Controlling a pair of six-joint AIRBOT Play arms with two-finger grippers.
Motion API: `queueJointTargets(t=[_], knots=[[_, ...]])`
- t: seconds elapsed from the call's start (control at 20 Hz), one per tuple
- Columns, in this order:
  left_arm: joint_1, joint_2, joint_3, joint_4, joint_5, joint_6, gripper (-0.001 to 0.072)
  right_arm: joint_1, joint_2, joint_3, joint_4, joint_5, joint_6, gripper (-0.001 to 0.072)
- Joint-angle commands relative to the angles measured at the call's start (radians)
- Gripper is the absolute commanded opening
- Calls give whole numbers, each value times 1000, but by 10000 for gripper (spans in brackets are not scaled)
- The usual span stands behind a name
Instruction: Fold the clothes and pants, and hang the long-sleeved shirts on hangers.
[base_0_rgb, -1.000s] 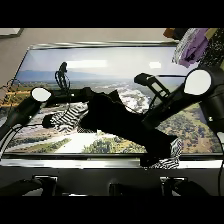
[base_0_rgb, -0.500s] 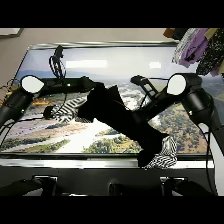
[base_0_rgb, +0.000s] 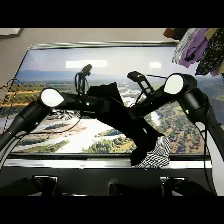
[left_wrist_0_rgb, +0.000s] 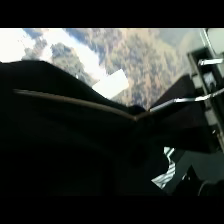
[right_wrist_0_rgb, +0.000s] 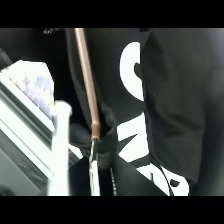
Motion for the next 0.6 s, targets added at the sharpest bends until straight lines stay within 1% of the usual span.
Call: queueJointTargets(t=[0.0,0.1,0.15,0.25,0.3,0.35,0.45,0.55], knots=[[-75,5,-40,-10,-16,31,18,1,0,1,11,-3,-59,30],[-59,14,-39,-7,-19,33,20,1,0,3,11,11,-117,30],[-26,25,-39,-7,-33,33,52,1,1,4,10,26,-154,30],[73,58,-35,-7,-76,34,399,1,10,4,-2,45,-233,30],[127,79,-34,-8,-95,42,545,1,15,4,-4,45,-253,30],[185,105,-34,-8,-112,79,620,1,16,4,-5,36,-254,30],[284,158,-34,-7,-131,181,620,1,16,4,-5,26,-271,30],[374,209,-35,-6,-136,329,613,1,16,4,-6,23,-336,30]])
